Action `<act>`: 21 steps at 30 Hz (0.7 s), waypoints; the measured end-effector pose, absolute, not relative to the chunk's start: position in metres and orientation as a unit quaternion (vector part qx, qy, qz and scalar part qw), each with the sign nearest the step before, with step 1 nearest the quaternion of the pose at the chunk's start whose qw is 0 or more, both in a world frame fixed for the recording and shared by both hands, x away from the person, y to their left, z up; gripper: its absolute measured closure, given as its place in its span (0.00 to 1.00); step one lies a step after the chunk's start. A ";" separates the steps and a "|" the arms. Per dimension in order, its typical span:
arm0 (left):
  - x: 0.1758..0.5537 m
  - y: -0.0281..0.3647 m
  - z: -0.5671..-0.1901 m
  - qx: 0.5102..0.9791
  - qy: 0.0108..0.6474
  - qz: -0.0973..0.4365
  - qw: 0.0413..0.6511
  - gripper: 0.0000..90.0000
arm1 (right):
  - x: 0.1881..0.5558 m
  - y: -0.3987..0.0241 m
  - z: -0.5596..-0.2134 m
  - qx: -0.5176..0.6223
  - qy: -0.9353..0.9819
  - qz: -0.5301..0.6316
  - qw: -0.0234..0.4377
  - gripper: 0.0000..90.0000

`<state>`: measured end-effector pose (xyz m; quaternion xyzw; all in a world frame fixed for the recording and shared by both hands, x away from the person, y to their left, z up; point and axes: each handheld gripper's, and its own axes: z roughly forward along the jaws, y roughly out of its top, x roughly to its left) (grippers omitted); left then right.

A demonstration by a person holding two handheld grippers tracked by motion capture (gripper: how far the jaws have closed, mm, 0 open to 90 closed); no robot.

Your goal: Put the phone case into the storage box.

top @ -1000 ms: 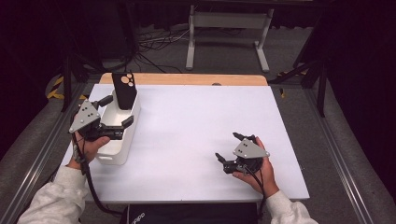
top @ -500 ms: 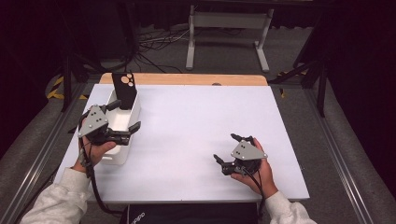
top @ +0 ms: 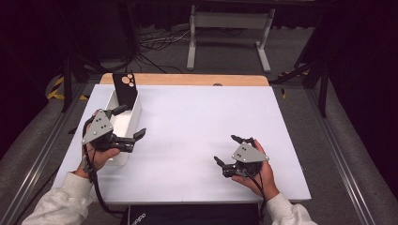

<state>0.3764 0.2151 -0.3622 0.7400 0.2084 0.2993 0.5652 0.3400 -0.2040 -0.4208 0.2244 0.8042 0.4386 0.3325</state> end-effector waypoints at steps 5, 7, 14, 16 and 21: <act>0.372 0.211 -0.363 0.743 0.204 0.298 0.563 0.05 | 0.340 -0.204 -0.422 0.224 0.807 0.436 0.330 0.12; 0.371 0.210 -0.364 0.744 0.202 0.300 0.561 0.05 | 0.340 -0.204 -0.422 0.224 0.807 0.437 0.330 0.12; 0.364 0.205 -0.367 0.750 0.193 0.299 0.558 0.05 | 0.338 -0.205 -0.420 0.221 0.804 0.440 0.334 0.12; 0.362 0.203 -0.367 0.751 0.190 0.297 0.558 0.05 | 0.337 -0.205 -0.420 0.220 0.804 0.439 0.334 0.12; 0.359 0.202 -0.369 0.752 0.186 0.301 0.556 0.05 | 0.336 -0.204 -0.420 0.218 0.804 0.441 0.334 0.12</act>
